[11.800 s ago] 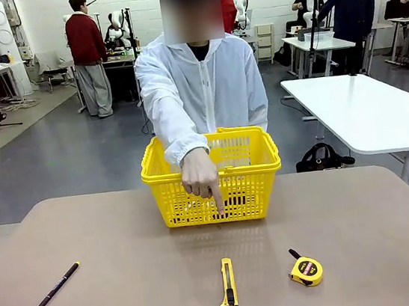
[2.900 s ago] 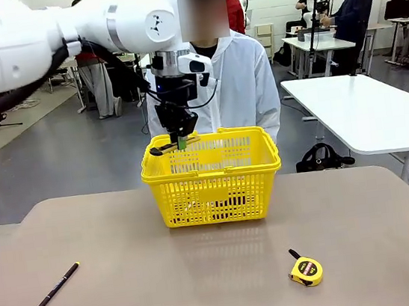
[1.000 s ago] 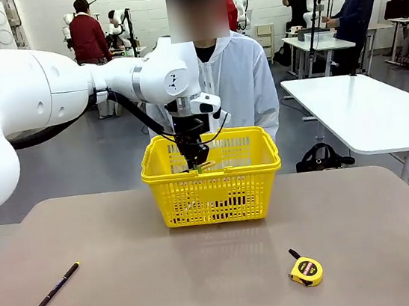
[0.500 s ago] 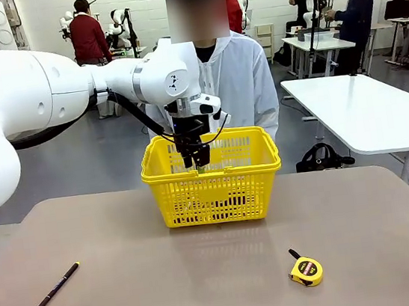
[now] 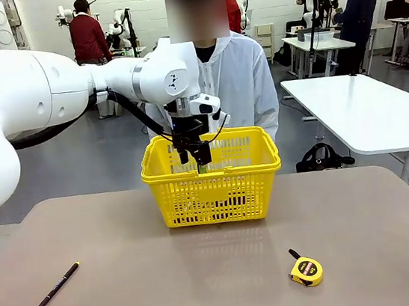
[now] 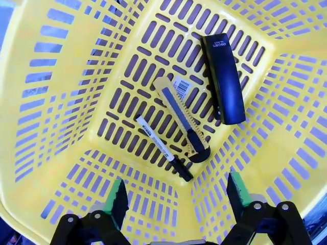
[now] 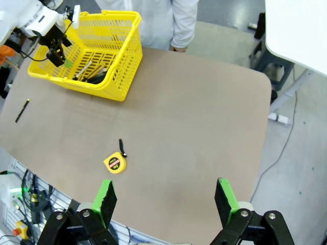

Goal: Place the items the person wants into the basket.
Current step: Pick up the item the person points to and place it in the Market Basket.

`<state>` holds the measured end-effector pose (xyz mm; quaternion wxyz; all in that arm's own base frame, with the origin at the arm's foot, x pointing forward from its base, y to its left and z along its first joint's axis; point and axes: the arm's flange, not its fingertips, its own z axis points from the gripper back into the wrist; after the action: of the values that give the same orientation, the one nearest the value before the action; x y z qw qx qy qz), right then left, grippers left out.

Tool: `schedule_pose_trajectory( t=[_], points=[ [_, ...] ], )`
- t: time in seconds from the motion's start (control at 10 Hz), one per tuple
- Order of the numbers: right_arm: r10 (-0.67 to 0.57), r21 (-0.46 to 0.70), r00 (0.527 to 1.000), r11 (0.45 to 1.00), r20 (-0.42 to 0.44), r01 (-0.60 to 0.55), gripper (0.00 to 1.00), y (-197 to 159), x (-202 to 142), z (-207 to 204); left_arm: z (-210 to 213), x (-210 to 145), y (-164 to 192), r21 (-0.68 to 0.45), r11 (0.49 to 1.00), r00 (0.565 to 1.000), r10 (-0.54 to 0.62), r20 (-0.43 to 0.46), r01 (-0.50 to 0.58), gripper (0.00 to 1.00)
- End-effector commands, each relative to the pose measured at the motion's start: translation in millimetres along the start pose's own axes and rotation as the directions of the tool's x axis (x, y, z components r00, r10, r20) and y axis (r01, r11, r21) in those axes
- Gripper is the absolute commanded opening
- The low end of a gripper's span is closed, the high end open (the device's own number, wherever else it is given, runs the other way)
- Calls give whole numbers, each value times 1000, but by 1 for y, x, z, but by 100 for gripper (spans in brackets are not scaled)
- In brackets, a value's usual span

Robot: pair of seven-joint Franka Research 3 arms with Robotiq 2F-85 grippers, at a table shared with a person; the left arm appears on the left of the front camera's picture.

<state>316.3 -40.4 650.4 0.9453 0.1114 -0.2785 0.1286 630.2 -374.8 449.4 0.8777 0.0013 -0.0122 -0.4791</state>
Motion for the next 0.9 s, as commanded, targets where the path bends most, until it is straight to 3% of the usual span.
schedule_pose_trajectory(
  t=[0.0,0.2,0.4,0.5,0.8],
  points=[
    [-2,-3,1000,1000,-8,2,100,0,-1,-2,45,-17,-6,-56,998,1000,-4,0,4,100],
    [-2,-3,1000,1000,-8,2,100,0,-1,-2,116,-87,-38,-64,998,1000,-16,15,17,100],
    [-2,-3,1000,1000,-8,2,100,0,-1,-2,155,-165,-63,-48,999,999,-3,36,5,100],
    [-2,-3,1000,1000,-8,2,100,0,-1,-2,153,-196,-76,-58,998,999,1,37,1,100],
    [-2,-3,1000,1000,-8,2,100,0,-1,-2,138,-280,-88,-55,998,987,44,152,-36,100]
  ],
)
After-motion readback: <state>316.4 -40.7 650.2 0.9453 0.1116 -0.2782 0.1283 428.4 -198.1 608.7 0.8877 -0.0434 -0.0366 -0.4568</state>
